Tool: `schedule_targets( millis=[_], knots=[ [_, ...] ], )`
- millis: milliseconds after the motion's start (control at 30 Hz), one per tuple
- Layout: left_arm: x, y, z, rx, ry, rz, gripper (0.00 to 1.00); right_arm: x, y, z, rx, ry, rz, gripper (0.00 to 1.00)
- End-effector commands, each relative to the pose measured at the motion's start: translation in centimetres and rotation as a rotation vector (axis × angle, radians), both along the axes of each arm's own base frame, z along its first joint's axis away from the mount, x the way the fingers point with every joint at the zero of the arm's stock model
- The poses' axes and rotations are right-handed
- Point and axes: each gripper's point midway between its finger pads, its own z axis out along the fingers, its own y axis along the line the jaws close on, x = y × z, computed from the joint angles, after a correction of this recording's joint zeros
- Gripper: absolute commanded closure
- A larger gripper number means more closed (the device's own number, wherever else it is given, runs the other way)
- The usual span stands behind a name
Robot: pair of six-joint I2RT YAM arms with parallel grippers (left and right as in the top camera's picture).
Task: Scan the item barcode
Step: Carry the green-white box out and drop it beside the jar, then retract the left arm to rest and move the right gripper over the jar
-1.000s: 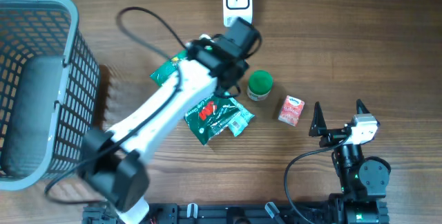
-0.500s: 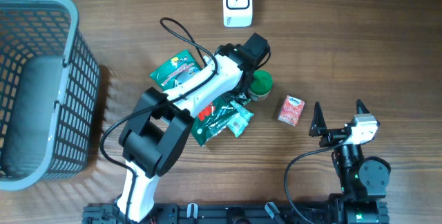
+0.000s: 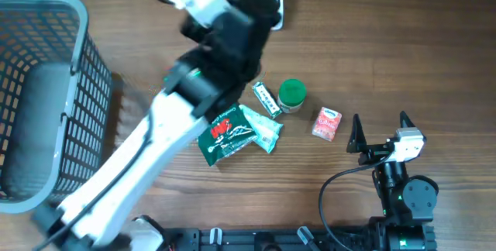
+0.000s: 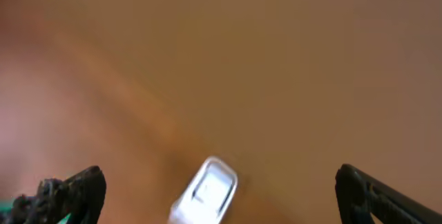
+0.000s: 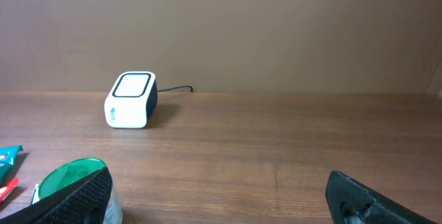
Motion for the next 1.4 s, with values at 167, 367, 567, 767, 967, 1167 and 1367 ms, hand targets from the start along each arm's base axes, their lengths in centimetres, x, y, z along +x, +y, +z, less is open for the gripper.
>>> schedule_targets(
  millis=[167, 367, 567, 767, 967, 1167, 1367],
  knots=[
    [-10.1, 12.1, 16.6, 0.486, -0.171, 0.292, 0.0, 0.0, -0.3, 0.0, 0.012, -0.001, -0.018, 0.0],
    [-14.9, 13.7, 18.8, 0.489, -0.243, 0.144, 0.0, 0.0, -0.3, 0.0, 0.013, 0.0, -0.018, 0.0],
    [-17.2, 8.6, 16.3, 0.571, -0.286, -0.378, 0.0, 0.0, -0.3, 0.0, 0.012, 0.0, -0.018, 0.0],
    [-19.0, 10.7, 16.0, 0.499, -0.333, -0.382, 0.0, 0.0, -0.3, 0.0, 0.012, 0.0, -0.018, 0.0],
    [-22.4, 12.6, 15.2, 0.444, -0.437, -0.406, 0.0, 0.0, -0.3, 0.0, 0.012, -0.001, -0.018, 0.0],
    [-30.7, 13.2, 16.4, 0.493, -0.614, -0.434, 0.0, 0.0, -0.3, 0.0, 0.012, 0.0, -0.018, 0.0],
    [-39.9, 14.9, 15.5, 0.57, -0.754, -0.224, 0.0, 0.0, -0.3, 0.0, 0.012, 0.0, -0.018, 0.0]
  ],
)
